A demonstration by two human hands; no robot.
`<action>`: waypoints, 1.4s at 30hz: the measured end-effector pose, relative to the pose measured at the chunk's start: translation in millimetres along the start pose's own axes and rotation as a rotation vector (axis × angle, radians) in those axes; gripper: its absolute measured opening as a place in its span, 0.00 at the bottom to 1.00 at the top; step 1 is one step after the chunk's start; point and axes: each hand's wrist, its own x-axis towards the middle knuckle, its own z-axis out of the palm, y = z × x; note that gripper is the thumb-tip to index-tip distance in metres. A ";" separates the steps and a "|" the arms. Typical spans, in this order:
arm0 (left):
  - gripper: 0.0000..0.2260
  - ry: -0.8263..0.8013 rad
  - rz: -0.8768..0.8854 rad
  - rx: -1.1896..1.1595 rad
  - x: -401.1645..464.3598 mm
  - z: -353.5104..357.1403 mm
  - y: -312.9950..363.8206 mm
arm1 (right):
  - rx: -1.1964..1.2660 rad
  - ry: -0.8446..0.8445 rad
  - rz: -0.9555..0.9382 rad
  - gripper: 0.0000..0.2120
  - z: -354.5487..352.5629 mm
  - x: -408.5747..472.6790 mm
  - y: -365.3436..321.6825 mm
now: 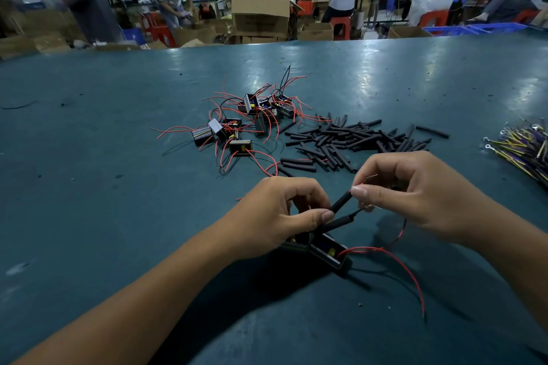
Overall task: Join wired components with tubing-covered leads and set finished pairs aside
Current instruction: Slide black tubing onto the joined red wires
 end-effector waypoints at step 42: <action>0.07 0.052 0.193 -0.125 -6.1 -6.8 14.1 | -0.074 -0.191 -0.215 0.13 -16.3 -12.6 -14.4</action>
